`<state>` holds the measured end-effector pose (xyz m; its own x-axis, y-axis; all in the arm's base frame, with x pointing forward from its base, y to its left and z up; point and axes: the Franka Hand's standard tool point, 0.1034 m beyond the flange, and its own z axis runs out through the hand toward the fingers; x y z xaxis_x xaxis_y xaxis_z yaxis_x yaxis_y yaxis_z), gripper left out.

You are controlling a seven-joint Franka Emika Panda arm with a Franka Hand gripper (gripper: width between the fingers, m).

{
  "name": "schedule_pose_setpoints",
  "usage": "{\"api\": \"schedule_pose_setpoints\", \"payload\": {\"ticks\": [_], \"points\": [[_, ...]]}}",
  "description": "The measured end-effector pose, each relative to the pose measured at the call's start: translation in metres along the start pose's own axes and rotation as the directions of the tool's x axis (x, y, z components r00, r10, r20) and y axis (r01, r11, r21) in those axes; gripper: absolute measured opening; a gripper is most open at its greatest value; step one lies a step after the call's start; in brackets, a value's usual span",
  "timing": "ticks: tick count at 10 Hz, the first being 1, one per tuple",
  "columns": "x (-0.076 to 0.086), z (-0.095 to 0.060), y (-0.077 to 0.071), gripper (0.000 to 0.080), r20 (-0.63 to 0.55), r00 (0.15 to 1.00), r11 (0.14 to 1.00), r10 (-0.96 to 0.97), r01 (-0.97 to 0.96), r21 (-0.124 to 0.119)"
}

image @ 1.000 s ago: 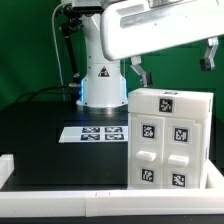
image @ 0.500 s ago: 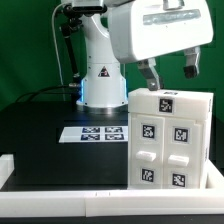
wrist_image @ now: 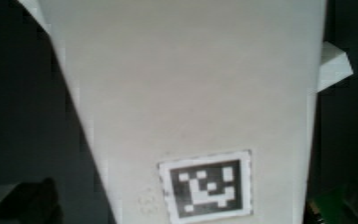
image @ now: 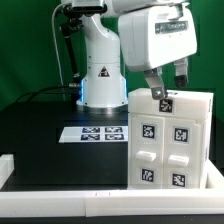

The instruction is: Assemble cabinet

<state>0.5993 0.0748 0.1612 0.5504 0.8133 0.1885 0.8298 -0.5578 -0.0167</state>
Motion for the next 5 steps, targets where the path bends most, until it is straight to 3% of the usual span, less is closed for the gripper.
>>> {"api": "schedule_pose_setpoints", "payload": {"ticks": [5], "points": [[-0.0008,0.0066,0.0016,0.0772,-0.002,1.0,1.0,0.002,-0.002,-0.008]]}}
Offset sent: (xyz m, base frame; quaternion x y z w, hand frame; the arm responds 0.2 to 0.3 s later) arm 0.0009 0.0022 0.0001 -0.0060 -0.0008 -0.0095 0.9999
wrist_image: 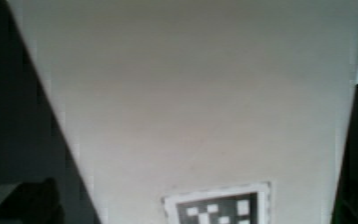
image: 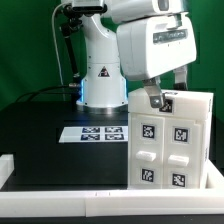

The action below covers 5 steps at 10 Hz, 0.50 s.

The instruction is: Assemble cabinet

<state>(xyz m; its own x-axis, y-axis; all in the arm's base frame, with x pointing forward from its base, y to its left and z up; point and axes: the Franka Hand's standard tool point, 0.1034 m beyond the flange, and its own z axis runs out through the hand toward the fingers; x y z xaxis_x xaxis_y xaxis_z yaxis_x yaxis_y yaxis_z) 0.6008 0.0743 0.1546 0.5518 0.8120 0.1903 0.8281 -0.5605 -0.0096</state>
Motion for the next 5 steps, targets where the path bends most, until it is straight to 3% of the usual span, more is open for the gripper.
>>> {"api": "schedule_pose_setpoints", "payload": {"ticks": [1,2,3,5], "points": [[-0.0004,0.0002,0.0002,0.0772,0.0,1.0,1.0,0.001,-0.001,0.0],[-0.0005,0.0002,0.0002,0.0595,0.0,1.0,1.0,0.01,-0.01,0.0],[-0.0008,0.0003,0.0002,0.0557,0.001,0.999,0.999,0.041,-0.041,0.0],[-0.0016,0.0004,0.0005,0.0557,-0.002,0.99,0.99,0.139,-0.139,0.003]]}}
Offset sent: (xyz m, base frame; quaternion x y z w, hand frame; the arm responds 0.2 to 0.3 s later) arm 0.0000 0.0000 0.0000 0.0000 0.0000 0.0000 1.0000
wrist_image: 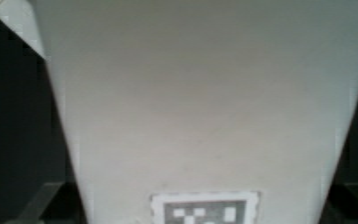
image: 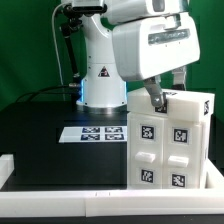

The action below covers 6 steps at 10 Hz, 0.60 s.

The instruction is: Assemble cabinet

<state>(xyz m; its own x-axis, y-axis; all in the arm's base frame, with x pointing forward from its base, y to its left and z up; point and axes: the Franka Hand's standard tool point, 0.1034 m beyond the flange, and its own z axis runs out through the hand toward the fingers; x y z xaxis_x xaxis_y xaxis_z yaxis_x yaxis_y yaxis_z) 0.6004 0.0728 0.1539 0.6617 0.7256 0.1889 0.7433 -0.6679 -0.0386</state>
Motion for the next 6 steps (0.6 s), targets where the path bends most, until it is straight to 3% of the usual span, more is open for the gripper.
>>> {"api": "schedule_pose_setpoints", "payload": {"ticks": [2,6], "points": [[-0.0008,-0.0007,0.0035,0.0557,-0.012,0.982,0.982,0.188,-0.188,-0.009],[0.0017,-0.0017,0.0077,0.0557,-0.063,0.855,0.855,0.515,-0.517,-0.029]]}}
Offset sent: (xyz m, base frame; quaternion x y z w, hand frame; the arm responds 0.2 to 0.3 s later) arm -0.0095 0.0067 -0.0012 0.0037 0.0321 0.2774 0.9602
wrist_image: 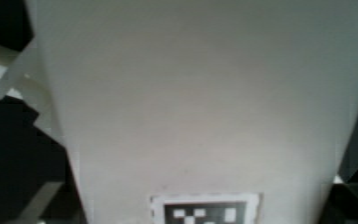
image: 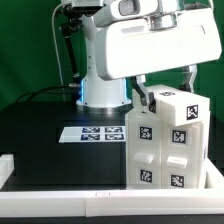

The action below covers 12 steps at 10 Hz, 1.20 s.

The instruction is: Assemble cabinet

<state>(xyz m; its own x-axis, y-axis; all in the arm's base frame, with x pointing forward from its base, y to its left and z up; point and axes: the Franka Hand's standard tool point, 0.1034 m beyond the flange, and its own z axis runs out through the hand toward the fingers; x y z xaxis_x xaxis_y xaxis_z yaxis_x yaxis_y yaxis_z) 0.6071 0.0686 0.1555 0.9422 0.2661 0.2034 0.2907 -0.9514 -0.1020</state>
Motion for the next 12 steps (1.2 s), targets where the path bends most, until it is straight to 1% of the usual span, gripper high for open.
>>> {"api": "schedule_pose_setpoints", "payload": {"ticks": [2,4,7,8,9,11,12], "points": [[0.002,-0.001,0.0,0.0557,-0.011,0.986,0.987,0.164,-0.164,-0.003],[0.002,-0.001,0.002,0.0558,-0.012,0.969,0.969,0.247,-0.248,-0.003],[0.002,-0.002,0.007,0.0558,-0.016,0.895,0.895,0.447,-0.447,-0.005],[-0.001,-0.003,0.008,0.0558,-0.042,0.839,0.84,0.542,-0.543,-0.003],[-0.007,-0.003,0.005,0.0558,-0.055,0.765,0.766,0.642,-0.643,0.003],[-0.01,-0.002,0.002,0.0558,-0.072,0.659,0.662,0.748,-0.749,0.017],[-0.011,-0.002,-0.001,0.0558,-0.072,0.591,0.593,0.804,-0.804,0.025]]}}
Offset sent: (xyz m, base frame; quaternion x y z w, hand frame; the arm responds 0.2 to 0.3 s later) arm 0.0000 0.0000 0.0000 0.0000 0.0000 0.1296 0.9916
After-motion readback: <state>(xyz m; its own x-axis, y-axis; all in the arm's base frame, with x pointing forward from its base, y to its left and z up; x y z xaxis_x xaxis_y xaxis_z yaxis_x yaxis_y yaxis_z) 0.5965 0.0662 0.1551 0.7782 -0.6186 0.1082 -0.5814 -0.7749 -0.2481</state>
